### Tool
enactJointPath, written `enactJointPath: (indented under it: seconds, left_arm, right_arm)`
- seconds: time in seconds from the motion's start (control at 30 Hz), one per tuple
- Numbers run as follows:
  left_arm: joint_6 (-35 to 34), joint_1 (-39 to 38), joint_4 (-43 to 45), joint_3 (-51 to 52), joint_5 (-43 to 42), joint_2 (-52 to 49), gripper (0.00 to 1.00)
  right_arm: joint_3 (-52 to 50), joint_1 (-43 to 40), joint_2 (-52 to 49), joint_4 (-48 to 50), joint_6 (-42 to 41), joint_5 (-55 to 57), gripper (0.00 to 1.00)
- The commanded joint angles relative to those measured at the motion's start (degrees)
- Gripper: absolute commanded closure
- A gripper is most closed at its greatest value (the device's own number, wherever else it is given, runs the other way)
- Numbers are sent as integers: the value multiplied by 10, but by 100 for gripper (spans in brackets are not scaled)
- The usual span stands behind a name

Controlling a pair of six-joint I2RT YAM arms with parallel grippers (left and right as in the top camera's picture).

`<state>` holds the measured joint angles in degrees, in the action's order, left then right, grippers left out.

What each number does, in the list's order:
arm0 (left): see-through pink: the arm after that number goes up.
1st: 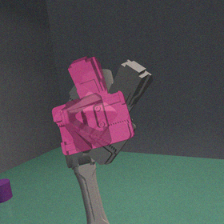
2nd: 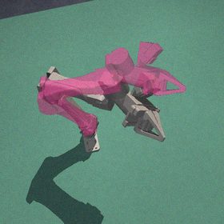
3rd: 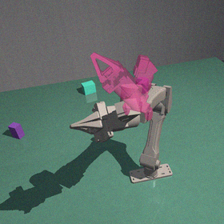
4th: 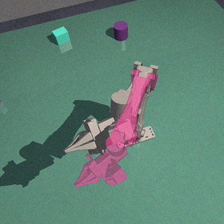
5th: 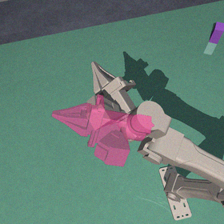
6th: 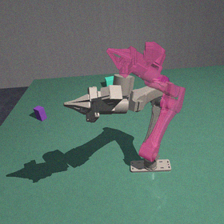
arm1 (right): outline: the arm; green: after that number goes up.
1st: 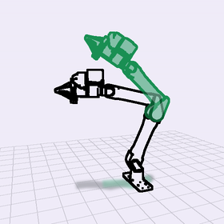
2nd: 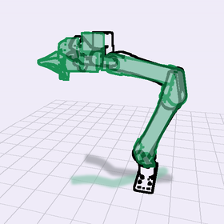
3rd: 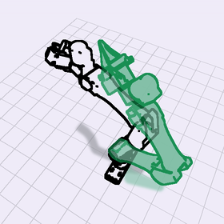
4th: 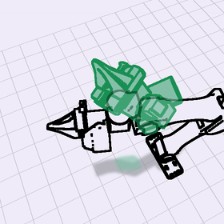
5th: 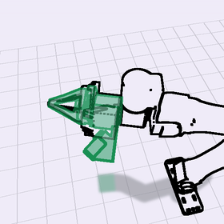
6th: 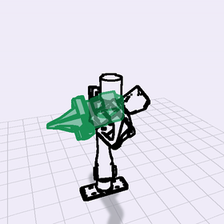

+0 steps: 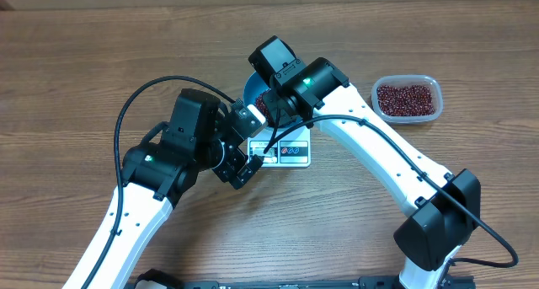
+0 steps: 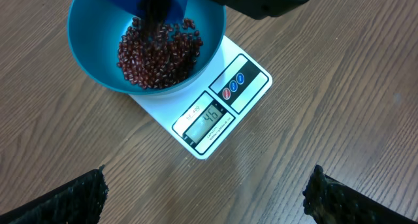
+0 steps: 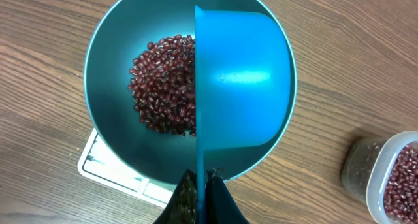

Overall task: Scoop item into bowl and weigh 150g on scale
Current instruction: 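Tip the blue scoop to pour red beans into the teal bowl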

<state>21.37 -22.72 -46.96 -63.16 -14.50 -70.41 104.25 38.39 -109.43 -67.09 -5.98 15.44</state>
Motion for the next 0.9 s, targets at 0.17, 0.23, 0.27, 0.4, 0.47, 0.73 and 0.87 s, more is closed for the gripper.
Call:
enactJointPath:
  seconds: [0.17, 0.23, 0.27, 0.4, 0.47, 0.73, 0.87]
  left_arm:
    - [-4, 3, 1, -3, 1, 0, 0]
    - [-4, 3, 1, -3, 1, 0, 1]
    - [-4, 3, 1, -3, 1, 0, 1]
    - [-4, 3, 1, -3, 1, 0, 0]
    - [-4, 3, 1, -3, 1, 0, 1]
    - [-4, 3, 1, -3, 1, 0, 0]
    - [-4, 3, 1, -3, 1, 0, 1]
  right_arm:
    - [19, -1, 20, 2, 1, 17, 96]
    - [19, -1, 20, 2, 1, 18, 96]
    - [19, -1, 20, 2, 1, 21, 96]
    - [19, -1, 20, 2, 1, 26, 96]
    - [19, -1, 20, 1, 1, 26, 96]
    - [19, -1, 20, -8, 1, 34, 96]
    - [19, -1, 20, -9, 0, 40, 96]
